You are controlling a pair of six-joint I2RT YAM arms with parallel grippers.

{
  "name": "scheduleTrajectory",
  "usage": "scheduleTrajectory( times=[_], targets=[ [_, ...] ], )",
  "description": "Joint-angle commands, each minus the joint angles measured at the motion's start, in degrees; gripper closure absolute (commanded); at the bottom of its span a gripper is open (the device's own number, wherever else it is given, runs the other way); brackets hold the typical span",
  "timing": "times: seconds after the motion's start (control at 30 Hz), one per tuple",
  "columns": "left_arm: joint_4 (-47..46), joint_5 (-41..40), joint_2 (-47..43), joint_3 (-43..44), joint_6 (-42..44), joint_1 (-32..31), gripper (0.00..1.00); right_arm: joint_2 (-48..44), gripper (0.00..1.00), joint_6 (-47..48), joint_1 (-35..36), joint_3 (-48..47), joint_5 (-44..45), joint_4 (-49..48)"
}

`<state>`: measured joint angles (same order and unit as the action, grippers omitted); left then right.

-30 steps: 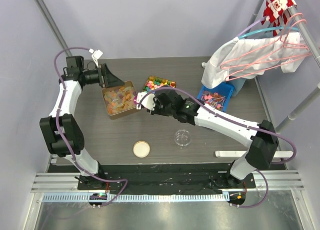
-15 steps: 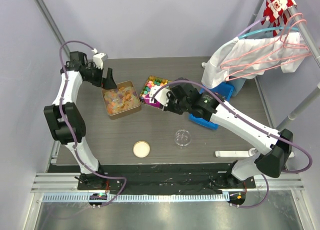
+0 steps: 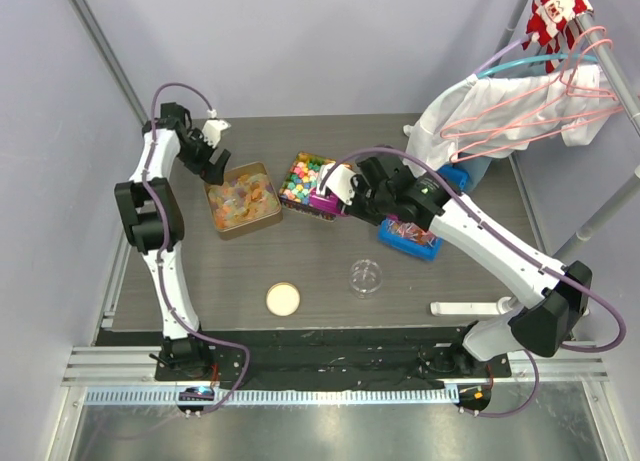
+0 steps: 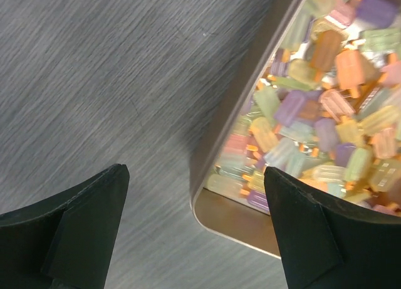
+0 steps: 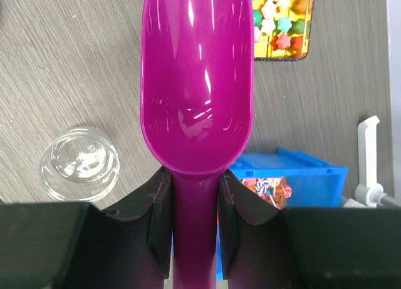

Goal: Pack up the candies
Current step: Move the storage box to the center of the board.

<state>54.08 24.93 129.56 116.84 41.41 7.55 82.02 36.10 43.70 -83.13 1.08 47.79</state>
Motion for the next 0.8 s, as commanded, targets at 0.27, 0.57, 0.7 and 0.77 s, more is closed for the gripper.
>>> scheduleTrajectory(
  times=[0.27,0.57,0.7,0.77],
  targets=[
    [-5.03,-4.1,4.04,5.07,7.55,-2.54,0.2,0.95,0.99,0.29,-2.66,-0.28,-4.07,-0.59],
    [-9.0,-7.61,5.52,3.13,10.0,-4.21,0.37,2.44,0.99,0.73,-3.36,-0.98,-4.42,-0.51],
    [-8.82,-8.58,6.32,2.43,11.5,-4.74,0.38,3.23,0.99,0.47,-3.54,-1.77,-5.04,-0.51],
    [-9.52,-9.19,6.5,1.47,12.38,-5.0,0.38,3.67,0.99,0.47,-3.54,-1.94,-5.3,-0.51]
  ],
)
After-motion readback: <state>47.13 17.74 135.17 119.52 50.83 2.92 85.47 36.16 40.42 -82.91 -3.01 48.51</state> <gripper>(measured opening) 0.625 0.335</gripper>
